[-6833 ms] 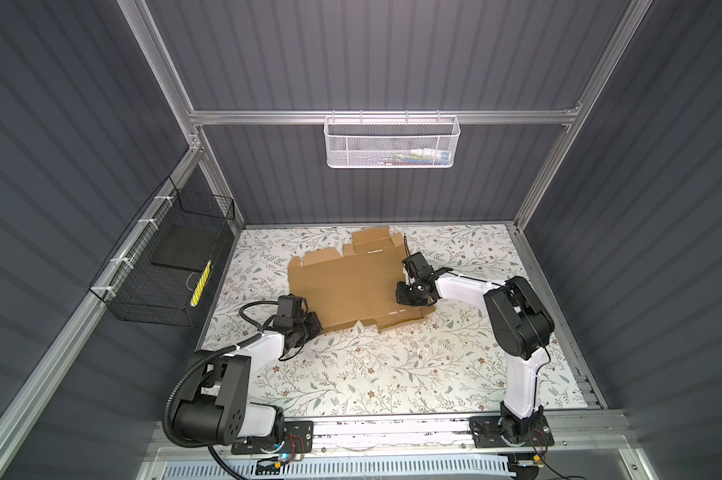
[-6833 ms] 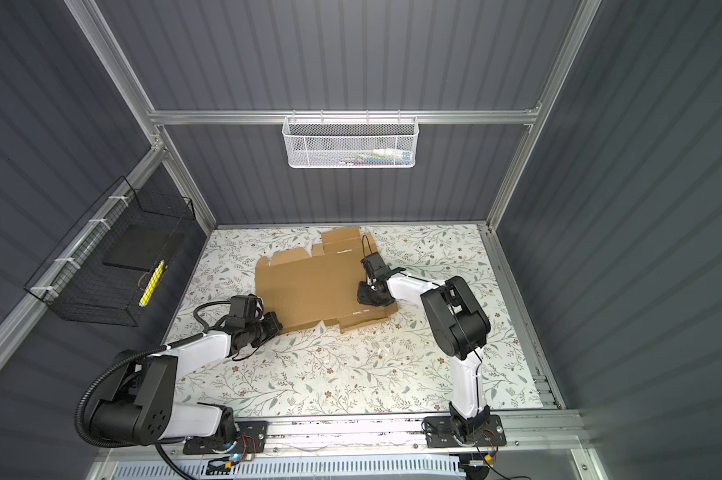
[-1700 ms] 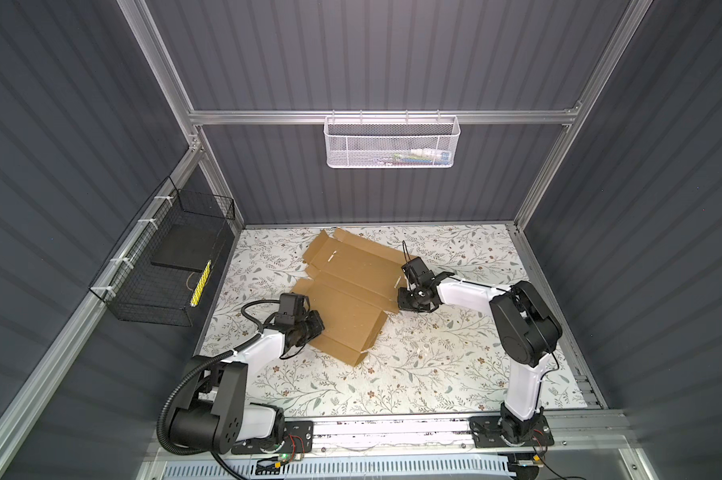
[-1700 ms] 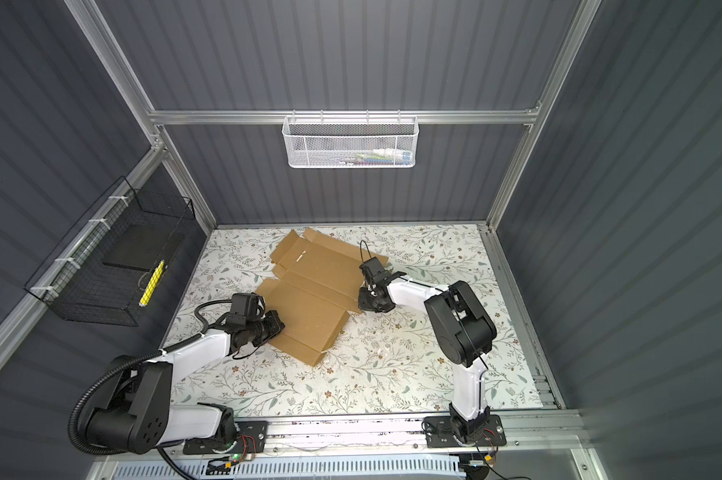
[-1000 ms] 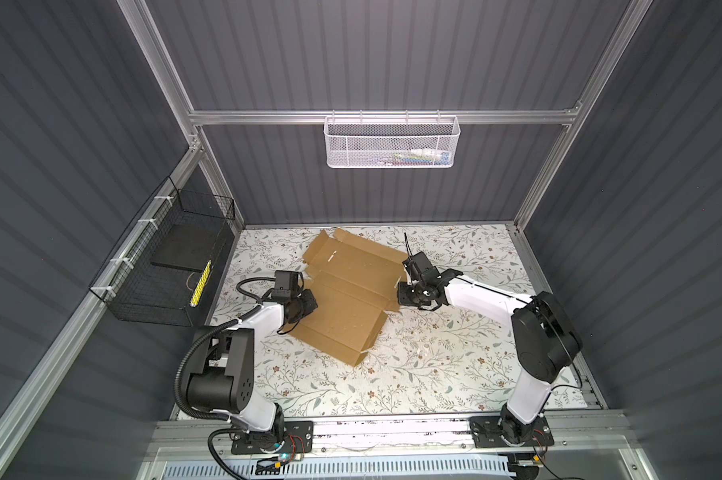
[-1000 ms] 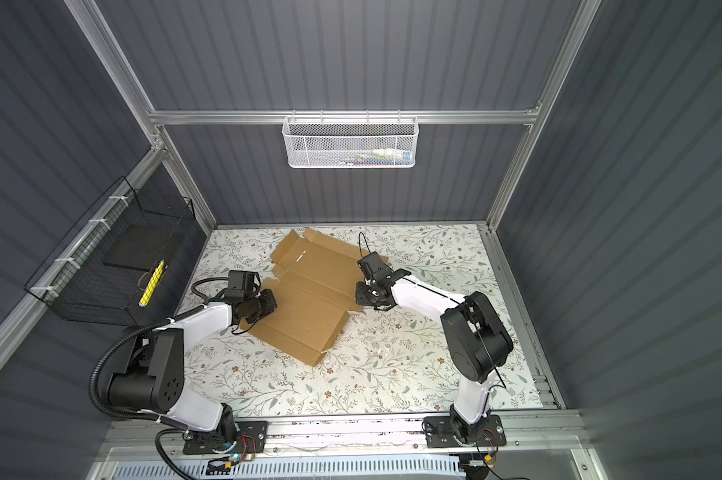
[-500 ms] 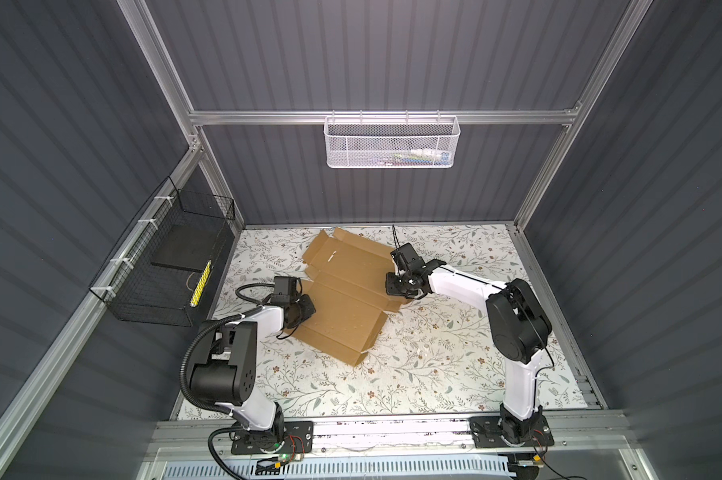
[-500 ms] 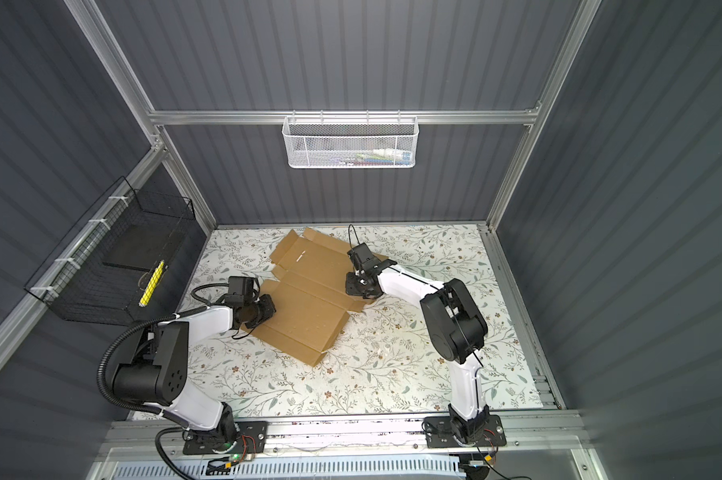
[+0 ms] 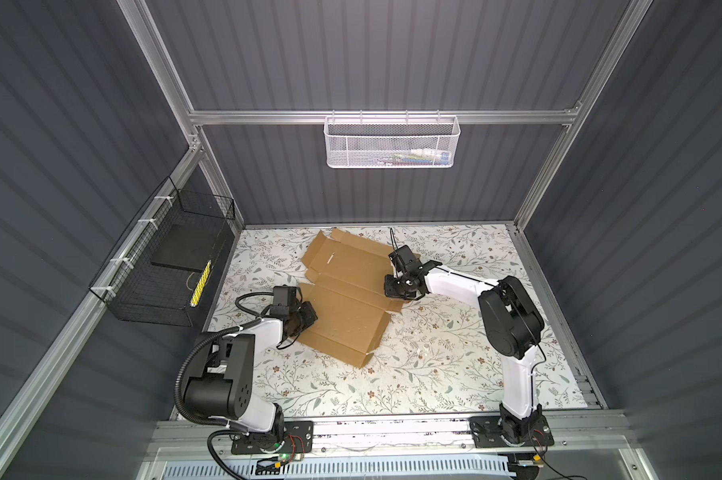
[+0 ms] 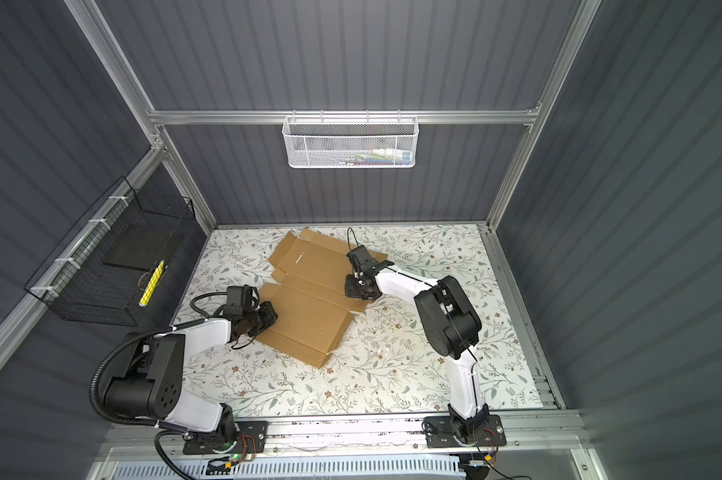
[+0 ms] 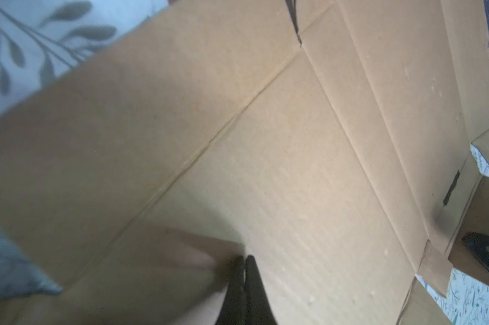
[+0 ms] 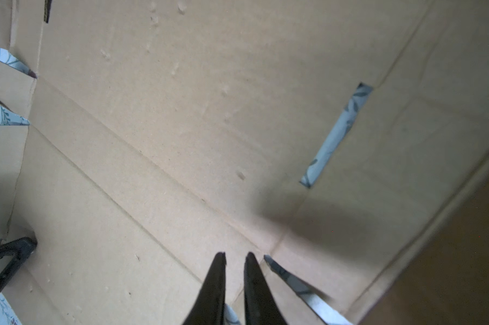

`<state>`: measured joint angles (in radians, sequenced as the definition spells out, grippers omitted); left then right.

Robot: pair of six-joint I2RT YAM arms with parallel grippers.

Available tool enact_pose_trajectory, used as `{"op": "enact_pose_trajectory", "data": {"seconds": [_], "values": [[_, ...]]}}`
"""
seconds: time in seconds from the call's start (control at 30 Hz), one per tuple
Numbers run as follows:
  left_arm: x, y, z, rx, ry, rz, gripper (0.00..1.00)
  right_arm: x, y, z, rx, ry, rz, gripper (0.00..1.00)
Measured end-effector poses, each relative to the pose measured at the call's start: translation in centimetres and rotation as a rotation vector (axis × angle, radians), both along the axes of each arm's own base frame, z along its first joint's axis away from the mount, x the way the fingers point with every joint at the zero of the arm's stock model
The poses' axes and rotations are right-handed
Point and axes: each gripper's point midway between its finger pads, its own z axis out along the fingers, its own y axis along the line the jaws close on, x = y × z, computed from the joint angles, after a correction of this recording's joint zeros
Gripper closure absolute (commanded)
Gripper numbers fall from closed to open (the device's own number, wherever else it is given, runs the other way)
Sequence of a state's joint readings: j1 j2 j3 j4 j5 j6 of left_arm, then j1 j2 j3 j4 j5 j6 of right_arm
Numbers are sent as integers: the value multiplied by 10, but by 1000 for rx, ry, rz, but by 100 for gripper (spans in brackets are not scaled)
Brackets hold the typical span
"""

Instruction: Fold the paper box

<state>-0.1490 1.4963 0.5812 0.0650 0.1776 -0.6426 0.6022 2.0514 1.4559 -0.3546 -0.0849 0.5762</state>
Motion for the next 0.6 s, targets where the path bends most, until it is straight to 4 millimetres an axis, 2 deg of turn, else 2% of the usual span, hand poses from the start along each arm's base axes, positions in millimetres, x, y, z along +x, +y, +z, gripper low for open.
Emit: {"op": "enact_pose_trajectory", "data": {"seconds": [0.17, 0.27, 0.43, 0.6], "values": [[-24, -33, 0, -29, 14, -65, 100, 0, -5, -7, 1, 14, -11, 83], [-35, -44, -1, -55, 23, -82, 100, 0, -8, -11, -2, 24, -16, 83], [-44, -43, 2, -71, 35, -63, 100, 1, -12, -22, -9, 45, -20, 83], [-46, -41, 16, -73, 10, -54, 100, 1, -13, -22, -11, 46, -15, 83]]}}
